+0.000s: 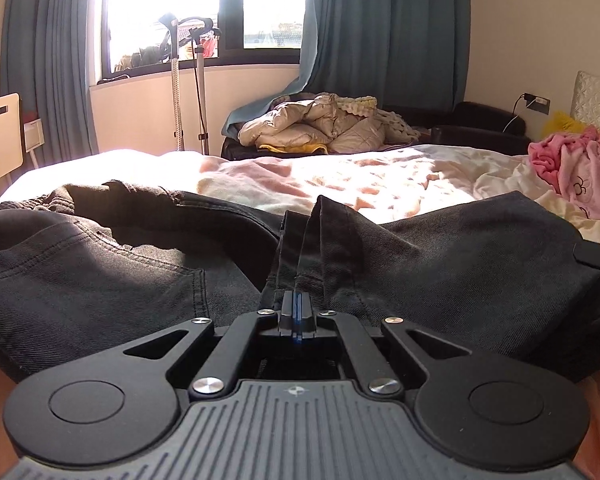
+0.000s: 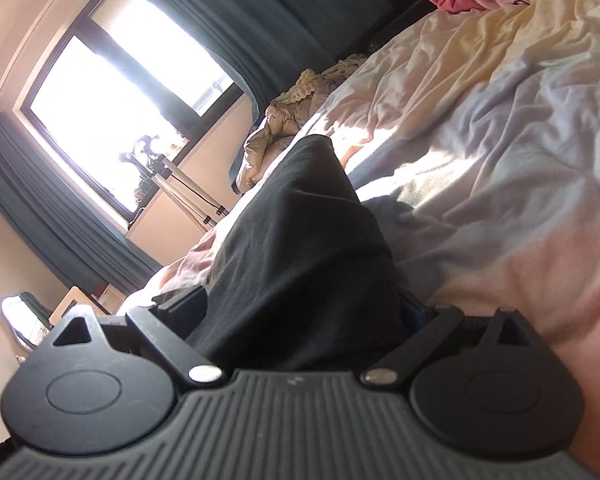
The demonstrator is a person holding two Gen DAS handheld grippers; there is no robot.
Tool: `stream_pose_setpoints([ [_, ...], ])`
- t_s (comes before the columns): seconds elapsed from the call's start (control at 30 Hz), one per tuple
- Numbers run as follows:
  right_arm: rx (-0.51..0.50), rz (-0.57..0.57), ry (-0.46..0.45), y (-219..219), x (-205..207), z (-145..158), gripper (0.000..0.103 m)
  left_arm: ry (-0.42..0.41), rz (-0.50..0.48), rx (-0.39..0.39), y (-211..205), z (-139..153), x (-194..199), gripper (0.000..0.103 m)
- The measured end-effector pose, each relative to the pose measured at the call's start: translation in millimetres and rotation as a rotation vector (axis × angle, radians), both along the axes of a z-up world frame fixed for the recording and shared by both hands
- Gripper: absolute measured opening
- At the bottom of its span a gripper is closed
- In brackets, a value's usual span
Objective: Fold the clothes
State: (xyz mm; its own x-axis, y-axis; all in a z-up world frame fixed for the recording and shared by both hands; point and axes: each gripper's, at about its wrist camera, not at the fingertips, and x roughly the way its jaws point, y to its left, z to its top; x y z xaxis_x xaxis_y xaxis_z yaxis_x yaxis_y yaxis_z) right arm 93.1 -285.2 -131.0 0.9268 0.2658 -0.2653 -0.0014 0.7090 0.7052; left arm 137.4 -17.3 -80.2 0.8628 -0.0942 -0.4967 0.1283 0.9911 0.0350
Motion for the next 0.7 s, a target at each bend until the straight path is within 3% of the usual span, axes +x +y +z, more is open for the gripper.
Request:
stream_pose_setpoints([
  [0.1,-0.072,0.055,-0.112,19.0,-3.6,28.6,0.096,0.038,0.008,0.034,-2.6,-7.3,5.8,0.001],
  [0.17,-0.057,0.045,-0.125,21.9,-4.3,32.6,0.096,0.048,0.008,0.044,-3.0,-9.4,6.9,0.001],
  [0.43,0.004,-0.114,0.167,-9.4,11.3,-16.8,0.094,0.042,0.002,0.079,-8.3,-13.8,6.4,0.001],
  [0.53,0.026,-0.02,0.108,-2.3,13.9,-16.1,0.094,0.043,0.006,0.078,-8.1,-14.1,6.1,0.001],
  [0.63,0.029,0.09,-0.031,13.5,10.9,2.8,0.095,0.047,0.01,0.073,-7.1,-13.9,6.4,0.001],
  [0.7,0.067,0.104,-0.099,13.6,7.7,9.9,0.095,0.049,0.012,0.064,-6.8,-13.3,6.7,0.001],
])
